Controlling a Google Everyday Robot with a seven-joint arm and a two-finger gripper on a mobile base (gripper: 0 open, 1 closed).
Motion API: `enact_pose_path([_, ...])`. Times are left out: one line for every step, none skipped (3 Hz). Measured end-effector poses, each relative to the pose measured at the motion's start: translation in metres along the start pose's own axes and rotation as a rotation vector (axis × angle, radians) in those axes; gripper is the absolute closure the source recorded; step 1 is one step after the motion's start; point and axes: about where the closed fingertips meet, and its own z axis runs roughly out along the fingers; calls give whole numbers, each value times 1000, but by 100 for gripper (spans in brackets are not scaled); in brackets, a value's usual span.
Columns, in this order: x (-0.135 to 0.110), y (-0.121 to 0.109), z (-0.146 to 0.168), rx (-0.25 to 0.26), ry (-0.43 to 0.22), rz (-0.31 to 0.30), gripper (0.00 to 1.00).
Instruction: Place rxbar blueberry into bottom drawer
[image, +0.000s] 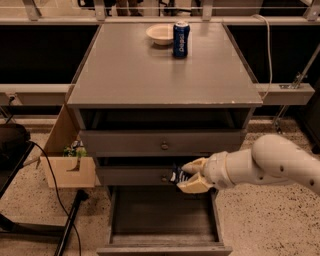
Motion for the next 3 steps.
enact_pose_path([55, 13, 49, -37, -3, 14, 100])
enact_pose_path([116, 32, 108, -108, -6, 40, 100])
enact_pose_path([116, 32, 108, -108, -6, 40, 100])
